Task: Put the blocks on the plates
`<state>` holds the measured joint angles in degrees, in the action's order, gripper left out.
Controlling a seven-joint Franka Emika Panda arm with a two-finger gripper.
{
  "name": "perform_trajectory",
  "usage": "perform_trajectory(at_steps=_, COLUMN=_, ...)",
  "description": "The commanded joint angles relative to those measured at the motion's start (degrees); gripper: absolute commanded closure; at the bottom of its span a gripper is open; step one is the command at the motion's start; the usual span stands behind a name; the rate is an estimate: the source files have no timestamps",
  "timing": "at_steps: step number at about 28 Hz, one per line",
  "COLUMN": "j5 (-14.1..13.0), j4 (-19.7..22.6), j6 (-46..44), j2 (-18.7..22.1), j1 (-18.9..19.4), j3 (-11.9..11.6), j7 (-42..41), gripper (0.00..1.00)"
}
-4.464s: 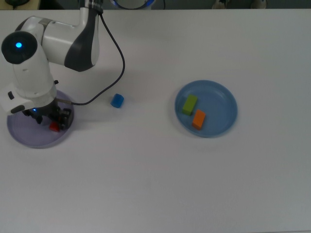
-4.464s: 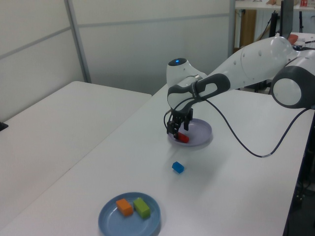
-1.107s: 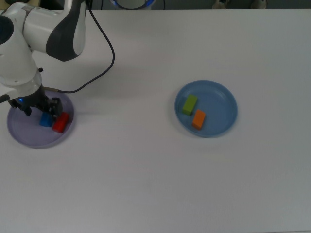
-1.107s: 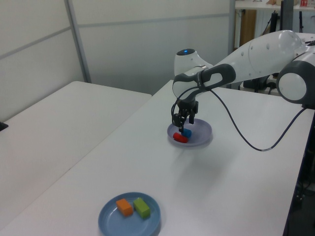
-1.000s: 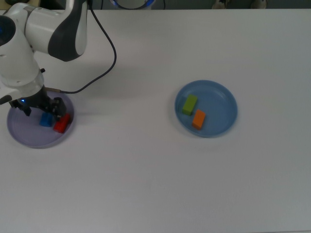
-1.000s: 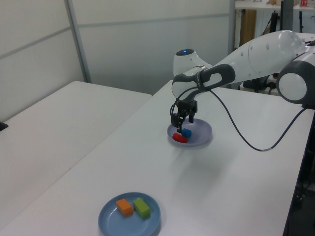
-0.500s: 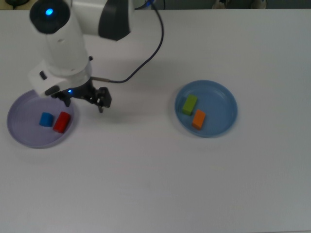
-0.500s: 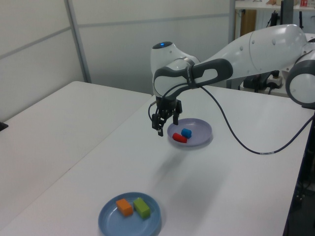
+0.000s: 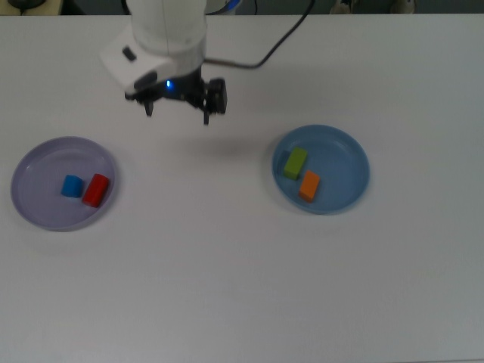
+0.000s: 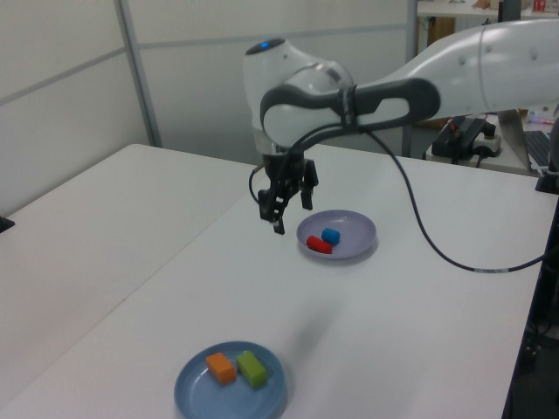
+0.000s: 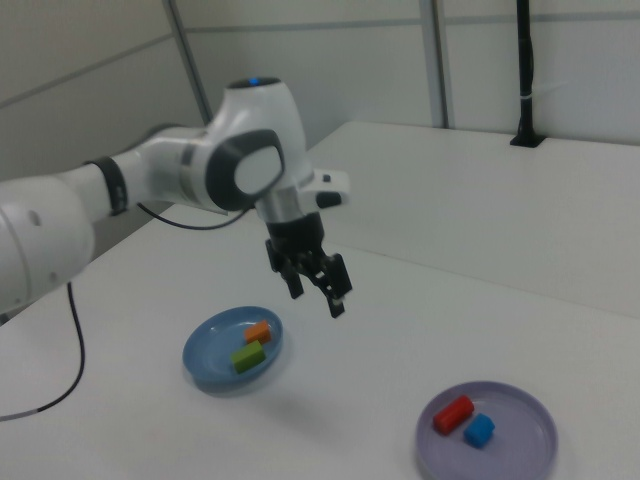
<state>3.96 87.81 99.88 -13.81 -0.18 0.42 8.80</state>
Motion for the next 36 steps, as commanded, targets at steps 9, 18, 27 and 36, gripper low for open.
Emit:
perform_trajectory(at_steps=9, j5=0.26, j4=0.87, j6=-12.60, j2=9.42, j1=-0.44, j3=-1.57, j7=-9.85, gripper=0.00)
perform_trajectory(at_steps=18, j5=0.17, j4=0.87, j6=-10.06, j2=9.24, j1=-1.32, j3=-3.06, j7=-5.55, gripper=0.00)
perform_trajectory(at_steps=27, j5=0.70, j4=-1.24, j6=-10.59, j2=9.42, j1=-1.40, j3=-3.32, j7=-5.02, gripper=0.00)
perform_trajectory(at_steps=36, j5=0.09, j4=-3.17, j6=-10.23, j2=9.42, j1=-1.93, j3=-5.00, j7=0.35, gripper=0.00)
